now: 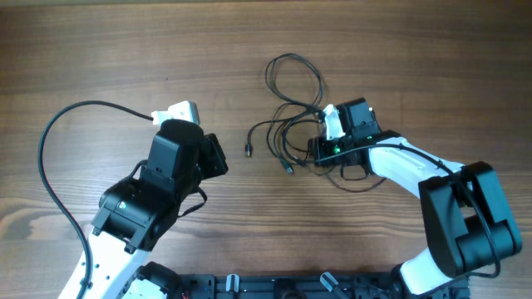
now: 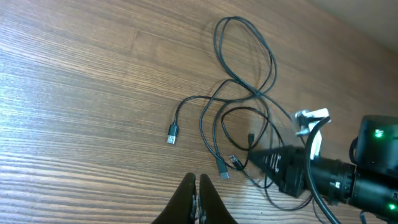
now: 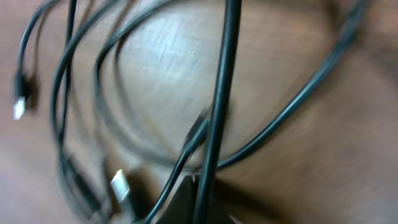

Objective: Untangle cables
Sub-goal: 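Drag the held strand up and away from the pile with right gripper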

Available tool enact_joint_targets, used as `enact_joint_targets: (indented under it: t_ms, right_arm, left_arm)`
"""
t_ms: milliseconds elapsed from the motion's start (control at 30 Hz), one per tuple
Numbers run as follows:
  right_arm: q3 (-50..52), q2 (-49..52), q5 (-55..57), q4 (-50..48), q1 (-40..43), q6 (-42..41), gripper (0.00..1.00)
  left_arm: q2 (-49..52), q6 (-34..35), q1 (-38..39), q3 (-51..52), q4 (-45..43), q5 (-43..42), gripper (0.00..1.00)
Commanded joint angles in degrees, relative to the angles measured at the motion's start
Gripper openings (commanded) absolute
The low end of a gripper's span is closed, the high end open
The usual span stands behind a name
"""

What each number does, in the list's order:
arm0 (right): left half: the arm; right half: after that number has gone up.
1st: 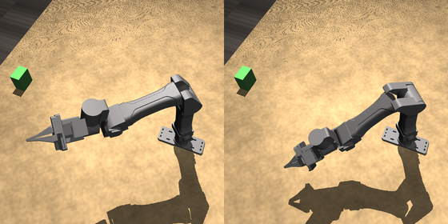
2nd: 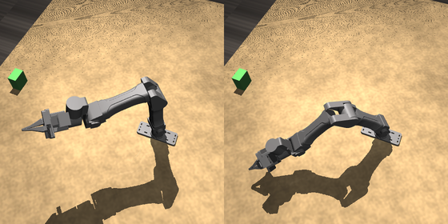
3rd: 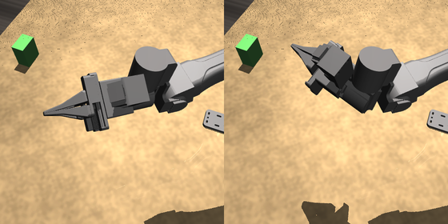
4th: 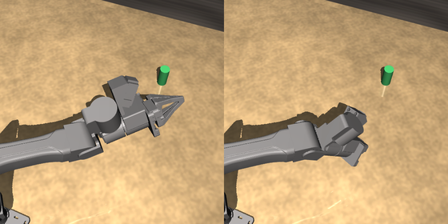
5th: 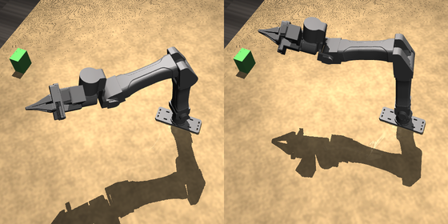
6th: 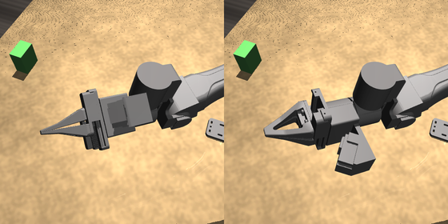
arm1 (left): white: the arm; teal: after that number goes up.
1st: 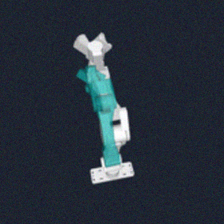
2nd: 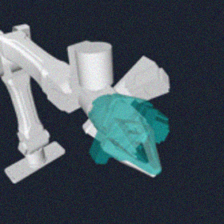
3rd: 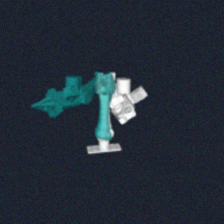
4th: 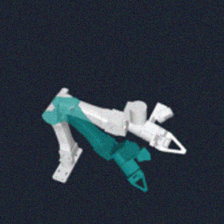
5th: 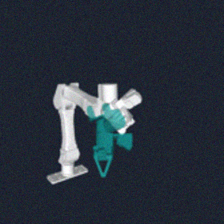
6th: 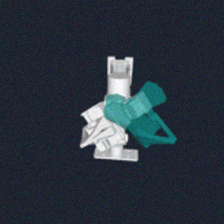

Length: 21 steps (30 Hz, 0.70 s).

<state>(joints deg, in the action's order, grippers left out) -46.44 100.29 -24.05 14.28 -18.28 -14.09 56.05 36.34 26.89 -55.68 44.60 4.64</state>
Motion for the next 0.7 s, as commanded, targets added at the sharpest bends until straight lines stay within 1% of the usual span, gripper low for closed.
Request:
enact_joint_targets:
  t_ms: [0, 133, 233, 267, 433, 533, 667]
  right_arm:
    - [-3.78, -0.63, -8.81, 6.4, -0.28, -0.81, 0.04]
    - [-10.25, -8.0, -8.81, 15.89, -0.61, 3.15, 0.04]
    - [-17.49, -14.45, -8.13, 21.7, -0.61, 4.9, 0.04]
    - [-22.1, -17.64, -7.96, 24.15, -0.61, 5.14, 0.04]
    - [-32.89, -24.33, -7.8, 25.42, -0.61, 5.03, 0.04]
    - [-35.56, -26.93, -4.61, 25.2, -0.61, 4.92, 0.04]
    - [-36.83, -28.5, -4.31, 24.57, -0.61, 4.02, 0.04]
  left_arm:
    - [-0.04, 0.11, -0.09, -0.52, 0.07, -0.09, 0.04]
    - [-0.04, 0.11, -0.11, -0.52, 0.04, -0.09, 0.05]
    - [-0.04, 0.11, -0.09, -0.52, 0.04, -0.09, 0.05]
    - [-0.04, 0.11, -0.09, -0.52, 0.04, -0.09, 0.05]
    - [-0.04, 0.13, -0.09, -0.52, 0.07, -0.11, 0.05]
    - [-0.04, 0.13, -0.09, -0.52, 0.07, -0.15, 0.05]
    - [0.02, 0.11, -0.09, -0.52, 0.07, -1.14, 0.05]
